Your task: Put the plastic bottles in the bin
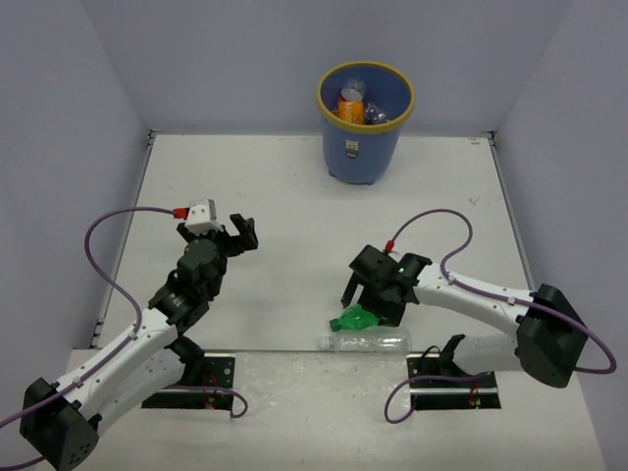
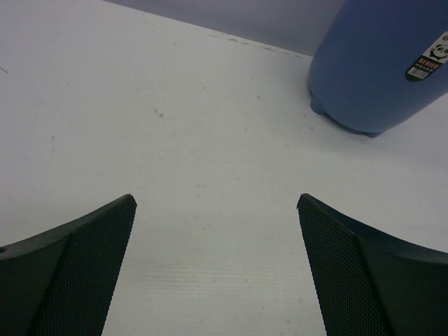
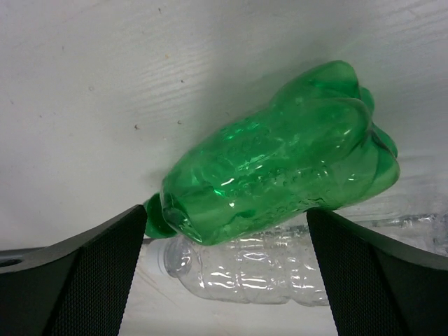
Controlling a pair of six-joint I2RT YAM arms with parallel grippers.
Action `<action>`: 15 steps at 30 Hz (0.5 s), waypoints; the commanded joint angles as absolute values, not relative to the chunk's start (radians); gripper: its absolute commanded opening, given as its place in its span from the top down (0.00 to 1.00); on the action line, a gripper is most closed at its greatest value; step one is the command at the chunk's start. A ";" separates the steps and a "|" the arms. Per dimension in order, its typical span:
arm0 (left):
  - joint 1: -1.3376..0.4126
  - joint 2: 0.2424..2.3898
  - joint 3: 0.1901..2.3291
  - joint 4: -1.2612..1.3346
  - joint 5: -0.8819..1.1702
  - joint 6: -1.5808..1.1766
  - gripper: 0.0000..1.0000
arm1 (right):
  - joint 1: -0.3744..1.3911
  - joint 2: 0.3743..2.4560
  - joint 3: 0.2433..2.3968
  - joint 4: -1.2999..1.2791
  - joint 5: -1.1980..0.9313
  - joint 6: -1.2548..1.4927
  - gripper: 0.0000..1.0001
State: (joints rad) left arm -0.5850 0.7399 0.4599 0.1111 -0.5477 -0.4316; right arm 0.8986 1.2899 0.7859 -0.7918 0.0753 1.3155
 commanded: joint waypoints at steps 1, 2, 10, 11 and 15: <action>-0.583 0.730 0.454 0.154 -0.582 -0.443 0.00 | 0.904 1.328 0.786 -0.738 0.176 1.377 0.01; -0.584 0.728 0.456 0.150 -0.583 -0.443 0.00 | 0.904 1.350 0.788 -0.736 0.184 1.381 0.01; -0.583 0.703 0.452 0.129 -0.593 -0.451 0.00 | 0.904 1.401 0.757 -0.682 0.210 1.389 0.02; -0.583 0.702 0.452 0.127 -0.595 -0.452 0.00 | 0.904 1.403 0.753 -0.676 0.214 1.387 0.05; -0.584 0.696 0.451 0.123 -0.597 -0.455 0.00 | 0.904 1.408 0.737 -0.640 0.223 1.373 0.39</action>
State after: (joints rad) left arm -0.5850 0.7103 0.4599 0.1084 -0.5596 -0.4358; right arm 0.8985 1.4017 0.7563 -0.6871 0.1621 1.3552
